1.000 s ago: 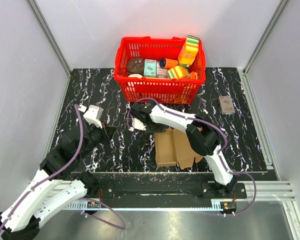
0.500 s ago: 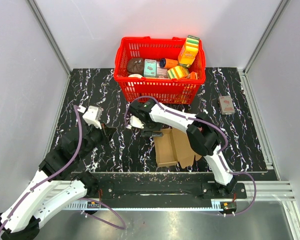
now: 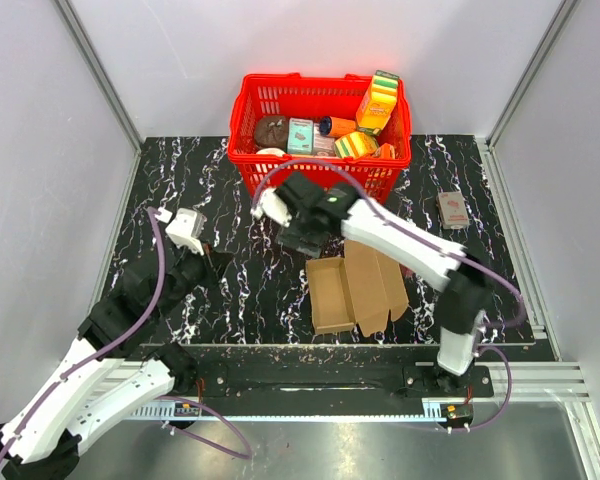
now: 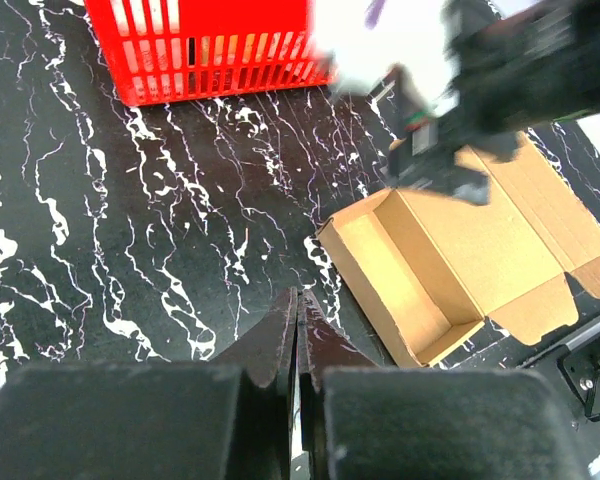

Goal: Fold the paper box

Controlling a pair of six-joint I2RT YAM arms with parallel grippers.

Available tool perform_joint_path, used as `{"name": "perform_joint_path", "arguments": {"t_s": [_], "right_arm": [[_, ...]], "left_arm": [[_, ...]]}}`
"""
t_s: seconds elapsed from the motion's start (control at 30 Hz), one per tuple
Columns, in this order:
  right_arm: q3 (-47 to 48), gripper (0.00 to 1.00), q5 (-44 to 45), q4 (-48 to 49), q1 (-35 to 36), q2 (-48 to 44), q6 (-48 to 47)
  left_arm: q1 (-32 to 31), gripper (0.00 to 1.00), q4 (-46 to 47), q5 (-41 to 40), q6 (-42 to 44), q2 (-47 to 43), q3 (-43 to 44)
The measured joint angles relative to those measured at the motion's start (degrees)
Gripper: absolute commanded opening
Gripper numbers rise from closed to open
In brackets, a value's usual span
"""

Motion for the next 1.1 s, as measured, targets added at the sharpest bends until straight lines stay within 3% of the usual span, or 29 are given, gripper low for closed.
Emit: {"name": "perform_joint_path", "arguments": {"t_s": [0.23,0.4,0.57,0.7,0.97,1.1], "right_arm": [[-8.63,0.84,-4.42,14.67,-5.20,-28.13,24.76],[-14.03,0.83,0.59,16.11,-11.63,-37.18,40.26],[-24.55,0.83,0.52,14.27,-24.41,-41.97,52.02],[-30.34,0.83,-2.36,12.59,-32.33,-44.70,56.83],[-33.14,0.83,-6.45,13.94,-33.57,-46.77,57.77],[-34.05,0.83,-7.37,14.75,-34.49,-47.41,57.53]], "left_arm": [[0.00,0.03,5.07,8.20,2.36,7.08,0.66],[-1.57,0.11,7.67,16.94,6.12,18.58,3.50],[-10.19,0.14,9.09,17.35,10.12,32.89,7.82],[-13.57,0.13,10.14,16.83,12.24,42.18,8.52],[-13.86,0.10,11.34,15.52,16.31,56.41,12.17],[-14.49,0.01,12.76,15.37,17.81,61.92,15.54]]}}
